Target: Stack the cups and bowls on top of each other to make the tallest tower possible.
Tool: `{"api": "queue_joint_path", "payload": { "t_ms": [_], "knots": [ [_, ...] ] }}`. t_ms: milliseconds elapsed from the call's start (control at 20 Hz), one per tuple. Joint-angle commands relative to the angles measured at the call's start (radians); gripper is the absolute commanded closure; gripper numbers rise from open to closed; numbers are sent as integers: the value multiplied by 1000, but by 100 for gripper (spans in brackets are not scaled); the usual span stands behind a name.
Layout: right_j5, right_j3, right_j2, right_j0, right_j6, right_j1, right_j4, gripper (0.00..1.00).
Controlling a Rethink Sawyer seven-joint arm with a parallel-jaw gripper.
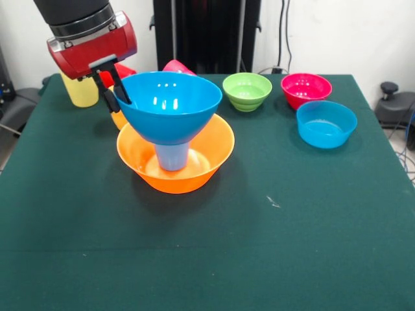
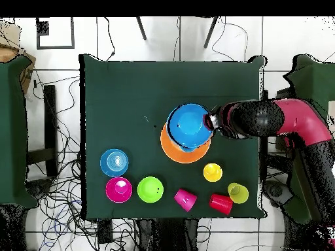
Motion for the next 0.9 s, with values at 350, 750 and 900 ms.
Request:
{"api": "queue_joint_path", "payload": {
  "t_ms": [350,750,900],
  "knots": [
    [114,-47,-75,64,-247,38,40,100],
    [129,-40,-81,67,-255,41,58,100],
    [140,-33,-84,70,-257,37,65,100]
  ]
}}
